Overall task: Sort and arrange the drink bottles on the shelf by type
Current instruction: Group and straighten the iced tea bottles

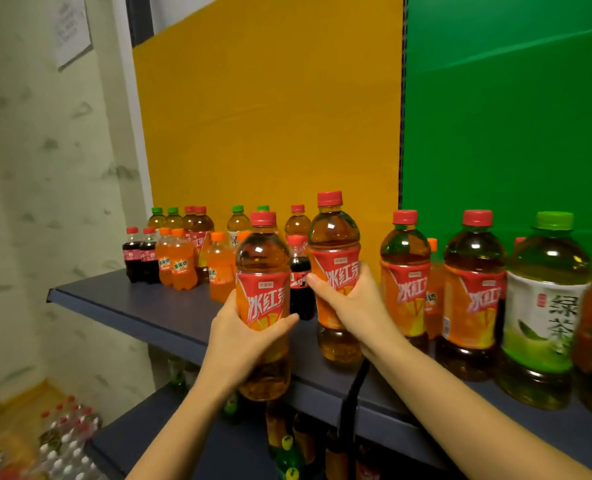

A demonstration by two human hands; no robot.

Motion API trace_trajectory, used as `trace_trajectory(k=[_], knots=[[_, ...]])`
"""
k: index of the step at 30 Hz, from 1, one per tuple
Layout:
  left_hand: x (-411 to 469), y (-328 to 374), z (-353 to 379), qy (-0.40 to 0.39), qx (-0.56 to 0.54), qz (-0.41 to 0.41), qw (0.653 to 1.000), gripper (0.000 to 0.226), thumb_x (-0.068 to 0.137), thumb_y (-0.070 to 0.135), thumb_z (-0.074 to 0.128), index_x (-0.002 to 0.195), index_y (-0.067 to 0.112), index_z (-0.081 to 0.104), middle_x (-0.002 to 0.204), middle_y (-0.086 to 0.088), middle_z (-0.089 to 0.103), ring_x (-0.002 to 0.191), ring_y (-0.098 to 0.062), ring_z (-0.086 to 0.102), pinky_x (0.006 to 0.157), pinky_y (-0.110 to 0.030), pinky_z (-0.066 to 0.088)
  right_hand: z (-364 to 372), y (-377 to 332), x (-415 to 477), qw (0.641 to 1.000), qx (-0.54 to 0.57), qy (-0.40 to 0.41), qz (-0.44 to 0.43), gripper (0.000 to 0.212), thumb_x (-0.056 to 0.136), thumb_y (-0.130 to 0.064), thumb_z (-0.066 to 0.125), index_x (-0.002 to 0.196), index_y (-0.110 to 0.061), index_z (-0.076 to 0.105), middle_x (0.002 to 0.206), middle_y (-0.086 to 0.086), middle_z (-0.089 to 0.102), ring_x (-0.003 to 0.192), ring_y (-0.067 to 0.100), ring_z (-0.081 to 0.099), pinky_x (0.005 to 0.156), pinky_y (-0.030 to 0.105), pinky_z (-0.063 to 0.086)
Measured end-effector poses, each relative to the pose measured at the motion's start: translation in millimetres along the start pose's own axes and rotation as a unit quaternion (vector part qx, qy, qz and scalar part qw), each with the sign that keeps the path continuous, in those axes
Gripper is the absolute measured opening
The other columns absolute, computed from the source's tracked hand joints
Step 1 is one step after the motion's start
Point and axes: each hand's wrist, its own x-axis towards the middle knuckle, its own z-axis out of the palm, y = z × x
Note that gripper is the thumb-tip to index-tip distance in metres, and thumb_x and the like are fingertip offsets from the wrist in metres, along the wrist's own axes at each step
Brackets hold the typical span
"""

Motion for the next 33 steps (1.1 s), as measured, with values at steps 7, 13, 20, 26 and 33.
trace_trajectory(k=[7,13,20,26,33], knots=[[44,-34,20,-0.069,-0.032,0.005,0.997,0.059,0.061,0.030,0.083,0.107,0.036,0.048,0.100,0.017,0.062,0.091,0.002,0.060,0.072,-0.012,0.046,19,31,48,0.996,-0.010,0.073,0.054,0.054,0.073,-0.030,0.076,0.113,-0.023,0.041,0.113,0.001,0.059,0.104,0.017,0.058,0.090,0.037,0.050],[71,-51,36,-0.142,-0.080,0.035,0.986,0.057,0.061,0.021,0.084,0.105,0.035,0.051,0.097,0.017,0.065,0.087,0.011,0.062,0.069,-0.005,0.048,24,53,74,0.986,-0.033,0.136,0.089,0.050,0.074,-0.024,0.075,0.110,-0.019,0.041,0.109,0.006,0.059,0.101,0.021,0.059,0.085,0.036,0.051],[98,-67,47,-0.236,-0.120,0.049,0.963,0.067,0.062,0.027,0.084,0.115,0.037,0.044,0.104,0.020,0.063,0.094,0.011,0.060,0.074,-0.006,0.048,23,64,93,0.971,-0.104,0.193,0.091,0.058,0.077,-0.022,0.071,0.123,-0.011,0.039,0.109,0.007,0.057,0.101,0.021,0.057,0.087,0.038,0.049],[109,-77,50,-0.295,-0.102,0.070,0.947,0.078,0.066,0.046,0.077,0.123,0.033,0.024,0.116,0.020,0.051,0.106,0.001,0.054,0.083,-0.010,0.046,10,86,116,0.965,-0.153,0.183,0.106,0.077,0.064,-0.052,0.074,0.118,-0.007,0.044,0.105,0.006,0.062,0.095,0.020,0.063,0.087,0.044,0.054],[105,-89,42,-0.365,-0.097,0.103,0.920,0.075,0.086,0.037,0.059,0.139,0.032,0.006,0.138,0.013,0.037,0.124,-0.001,0.041,0.106,-0.025,0.039,20,53,111,0.966,-0.080,0.169,0.178,0.088,0.076,-0.021,0.073,0.141,-0.014,0.015,0.122,0.009,0.054,0.113,0.026,0.055,0.099,0.042,0.045]])
